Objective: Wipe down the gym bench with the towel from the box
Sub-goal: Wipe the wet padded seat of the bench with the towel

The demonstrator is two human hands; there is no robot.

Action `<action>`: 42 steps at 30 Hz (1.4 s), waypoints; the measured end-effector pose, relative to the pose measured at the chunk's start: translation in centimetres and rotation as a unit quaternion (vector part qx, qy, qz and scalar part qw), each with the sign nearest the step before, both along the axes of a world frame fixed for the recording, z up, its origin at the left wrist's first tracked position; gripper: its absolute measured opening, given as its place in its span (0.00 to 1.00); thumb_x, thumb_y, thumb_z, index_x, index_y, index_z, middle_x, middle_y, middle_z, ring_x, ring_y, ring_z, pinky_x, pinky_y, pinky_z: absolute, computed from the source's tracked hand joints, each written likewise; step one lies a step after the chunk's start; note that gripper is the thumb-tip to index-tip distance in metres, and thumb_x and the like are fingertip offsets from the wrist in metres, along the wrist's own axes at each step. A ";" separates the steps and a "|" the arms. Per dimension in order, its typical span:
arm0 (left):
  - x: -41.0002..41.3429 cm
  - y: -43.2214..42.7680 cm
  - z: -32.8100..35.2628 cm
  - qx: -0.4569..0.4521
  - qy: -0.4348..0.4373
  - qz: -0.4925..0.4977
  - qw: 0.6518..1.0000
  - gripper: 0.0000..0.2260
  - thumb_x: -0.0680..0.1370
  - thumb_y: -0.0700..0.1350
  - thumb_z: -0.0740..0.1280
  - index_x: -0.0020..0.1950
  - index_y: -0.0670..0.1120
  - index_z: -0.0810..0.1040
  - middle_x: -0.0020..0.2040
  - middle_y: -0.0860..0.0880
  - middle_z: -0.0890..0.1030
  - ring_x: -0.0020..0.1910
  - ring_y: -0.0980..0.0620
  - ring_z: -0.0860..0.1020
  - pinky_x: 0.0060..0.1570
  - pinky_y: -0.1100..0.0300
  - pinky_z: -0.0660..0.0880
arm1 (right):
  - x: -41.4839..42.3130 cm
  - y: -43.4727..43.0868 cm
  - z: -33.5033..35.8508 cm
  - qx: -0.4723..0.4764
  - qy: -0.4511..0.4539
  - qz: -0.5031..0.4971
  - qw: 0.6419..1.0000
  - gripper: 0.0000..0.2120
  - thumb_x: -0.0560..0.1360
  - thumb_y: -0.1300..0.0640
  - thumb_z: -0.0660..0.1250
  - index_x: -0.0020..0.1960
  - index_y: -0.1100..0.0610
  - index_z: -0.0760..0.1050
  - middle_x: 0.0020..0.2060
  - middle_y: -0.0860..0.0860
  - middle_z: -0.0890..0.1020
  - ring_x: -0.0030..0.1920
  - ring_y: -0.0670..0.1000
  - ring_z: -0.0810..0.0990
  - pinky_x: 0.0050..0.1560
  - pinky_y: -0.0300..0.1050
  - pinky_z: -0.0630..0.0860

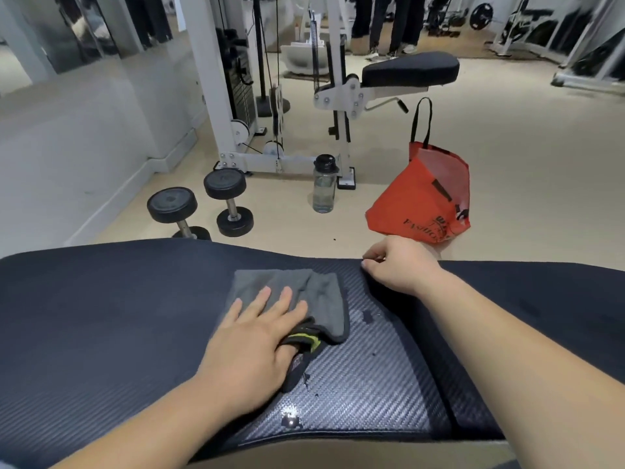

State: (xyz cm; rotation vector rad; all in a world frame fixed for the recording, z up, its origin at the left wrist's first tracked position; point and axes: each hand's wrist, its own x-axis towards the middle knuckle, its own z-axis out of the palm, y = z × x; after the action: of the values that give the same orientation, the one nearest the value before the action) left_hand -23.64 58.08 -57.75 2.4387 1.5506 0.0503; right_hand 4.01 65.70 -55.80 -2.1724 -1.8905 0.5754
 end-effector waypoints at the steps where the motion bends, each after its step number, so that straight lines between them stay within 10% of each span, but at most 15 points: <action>1: -0.5 0.6 0.1 -0.004 -0.008 -0.026 1.000 0.27 0.83 0.53 0.56 0.80 0.67 0.50 0.80 0.65 0.45 0.81 0.59 0.43 0.81 0.51 0.43 | 0.0 -0.1 -0.1 0.006 0.000 0.003 1.000 0.12 0.80 0.48 0.66 0.56 0.49 0.86 0.54 0.49 0.87 0.57 0.55 0.83 0.47 0.40 0.68; 9: 3.2 2.8 -0.2 0.000 -0.020 0.057 0.998 0.28 0.82 0.55 0.56 0.81 0.62 0.51 0.84 0.56 0.47 0.83 0.49 0.44 0.80 0.43 0.43 | -2.4 -0.2 0.7 0.043 0.019 0.016 0.999 0.16 0.81 0.50 0.62 0.63 0.52 0.82 0.62 0.52 0.85 0.64 0.58 0.81 0.61 0.48 0.76; 13: 0.3 2.2 2.4 -0.131 -0.122 -0.041 0.983 0.32 0.79 0.50 0.66 0.80 0.63 0.57 0.83 0.57 0.48 0.81 0.58 0.45 0.79 0.58 0.42 | -8.2 -1.7 2.8 0.027 0.040 0.123 0.991 0.15 0.81 0.49 0.62 0.62 0.50 0.82 0.61 0.52 0.83 0.63 0.56 0.80 0.65 0.53 0.77; 17: -6.0 3.7 4.5 -0.076 -0.202 0.047 0.975 0.24 0.76 0.41 0.67 0.70 0.57 0.76 0.78 0.58 0.66 0.75 0.61 0.64 0.68 0.66 0.62 | -12.3 -4.6 3.6 -0.081 -0.098 0.224 0.966 0.25 0.78 0.34 0.60 0.66 0.49 0.77 0.64 0.55 0.77 0.68 0.60 0.73 0.68 0.57 0.73; 20: -8.5 3.5 3.2 -0.007 -0.158 0.070 0.985 0.21 0.77 0.44 0.66 0.70 0.54 0.76 0.78 0.53 0.68 0.77 0.54 0.63 0.73 0.62 0.60 | -13.1 -6.3 2.6 -0.086 -0.182 0.251 0.947 0.37 0.74 0.27 0.62 0.76 0.47 0.66 0.70 0.54 0.69 0.73 0.59 0.65 0.68 0.59 0.74; 30: -6.2 4.3 0.9 0.052 -0.134 -0.039 0.989 0.19 0.83 0.46 0.59 0.73 0.49 0.73 0.80 0.47 0.65 0.80 0.48 0.59 0.77 0.61 0.45 | -8.4 -1.0 -0.2 0.059 -0.182 0.102 0.976 0.19 0.80 0.40 0.62 0.66 0.48 0.77 0.61 0.51 0.77 0.64 0.57 0.74 0.59 0.54 0.76; 37: -6.1 4.9 0.6 0.024 -0.131 -0.034 0.990 0.19 0.83 0.48 0.59 0.75 0.49 0.71 0.81 0.48 0.63 0.81 0.49 0.58 0.76 0.63 0.46 | -8.8 -4.0 -0.1 0.075 -0.173 0.275 0.943 0.19 0.76 0.35 0.57 0.51 0.49 0.75 0.49 0.49 0.75 0.52 0.54 0.74 0.52 0.52 0.74; 42: -5.3 3.8 0.5 0.018 -0.132 -0.045 0.990 0.18 0.84 0.48 0.58 0.74 0.49 0.71 0.80 0.49 0.63 0.80 0.49 0.58 0.77 0.60 0.50 | -5.8 -2.8 -0.9 0.093 -0.198 0.084 0.972 0.17 0.79 0.40 0.61 0.56 0.53 0.74 0.52 0.53 0.75 0.56 0.59 0.74 0.52 0.54 0.75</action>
State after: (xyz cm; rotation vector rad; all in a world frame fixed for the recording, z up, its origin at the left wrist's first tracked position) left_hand -28.89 61.92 -57.23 2.4084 1.3353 0.3717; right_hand -1.79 62.89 -56.68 -2.1372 -2.2348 -0.0219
